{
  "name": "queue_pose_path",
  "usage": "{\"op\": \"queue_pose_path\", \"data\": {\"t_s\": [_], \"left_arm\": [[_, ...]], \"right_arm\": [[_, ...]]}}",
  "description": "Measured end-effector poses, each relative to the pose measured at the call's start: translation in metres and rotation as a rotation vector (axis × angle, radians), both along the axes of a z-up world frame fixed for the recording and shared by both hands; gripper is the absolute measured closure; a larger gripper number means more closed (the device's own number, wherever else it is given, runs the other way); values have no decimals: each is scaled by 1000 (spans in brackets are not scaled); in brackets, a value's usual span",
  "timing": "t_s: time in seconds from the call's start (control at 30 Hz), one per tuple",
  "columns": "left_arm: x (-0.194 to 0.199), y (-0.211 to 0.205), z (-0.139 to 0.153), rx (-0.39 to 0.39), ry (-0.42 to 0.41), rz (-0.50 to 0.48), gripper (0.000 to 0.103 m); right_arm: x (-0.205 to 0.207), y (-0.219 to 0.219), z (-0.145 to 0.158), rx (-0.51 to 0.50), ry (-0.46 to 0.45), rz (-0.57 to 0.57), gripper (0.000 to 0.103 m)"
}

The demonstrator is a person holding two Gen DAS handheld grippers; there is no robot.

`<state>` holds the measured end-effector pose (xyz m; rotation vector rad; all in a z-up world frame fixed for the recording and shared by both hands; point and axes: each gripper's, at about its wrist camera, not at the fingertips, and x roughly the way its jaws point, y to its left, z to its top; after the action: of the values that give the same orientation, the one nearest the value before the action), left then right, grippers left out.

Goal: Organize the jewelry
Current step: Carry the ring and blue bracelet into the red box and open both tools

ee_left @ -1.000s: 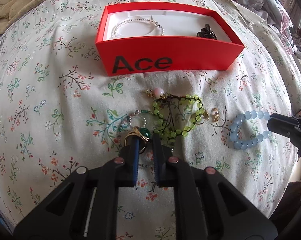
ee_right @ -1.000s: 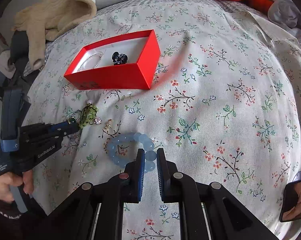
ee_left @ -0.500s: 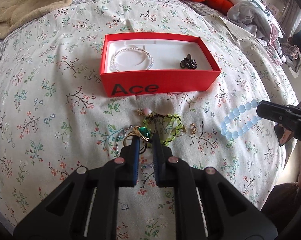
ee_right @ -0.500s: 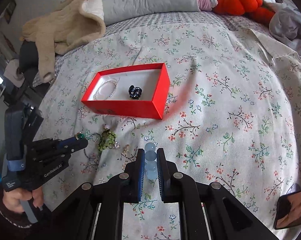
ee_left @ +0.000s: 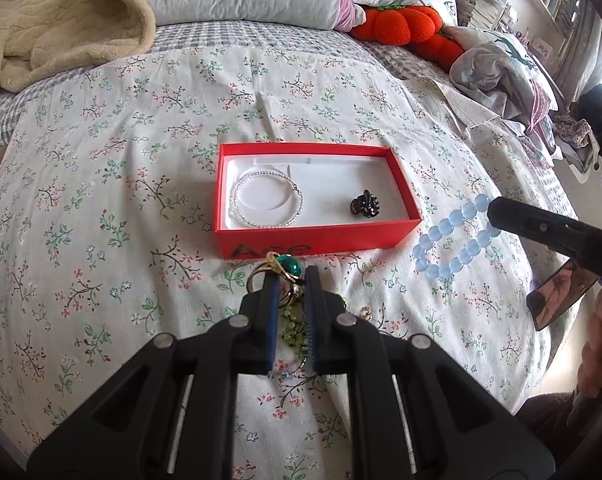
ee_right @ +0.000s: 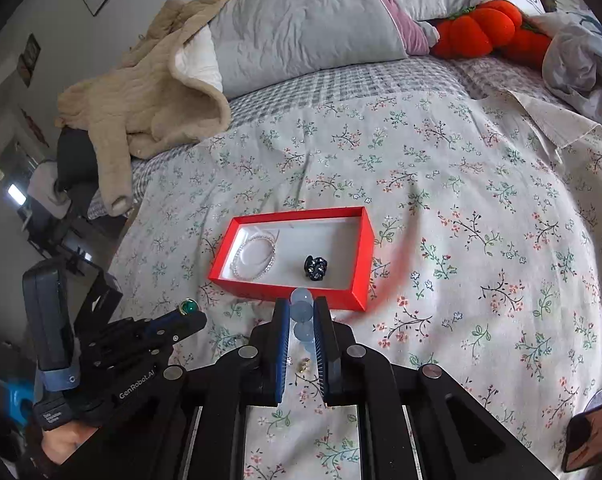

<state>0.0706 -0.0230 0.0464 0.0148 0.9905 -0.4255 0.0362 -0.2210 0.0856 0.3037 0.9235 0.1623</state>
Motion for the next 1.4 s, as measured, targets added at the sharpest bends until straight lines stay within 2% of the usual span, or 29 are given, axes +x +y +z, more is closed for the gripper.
{"op": "queue_pose_path", "data": {"t_s": [0.23, 0.57, 0.9, 1.4], "left_arm": [[17, -7, 3, -28, -23, 0, 89], [51, -16, -22, -43, -21, 15, 89], [69, -19, -41, -8, -5, 33, 89], [77, -20, -50, 10, 15, 43, 89]], "right_arm": [[19, 6, 5, 29, -31, -12, 91], [49, 20, 3, 57, -76, 6, 91], [78, 26, -24, 74, -30, 28, 91], [91, 0, -53, 14, 49, -34, 91]]}}
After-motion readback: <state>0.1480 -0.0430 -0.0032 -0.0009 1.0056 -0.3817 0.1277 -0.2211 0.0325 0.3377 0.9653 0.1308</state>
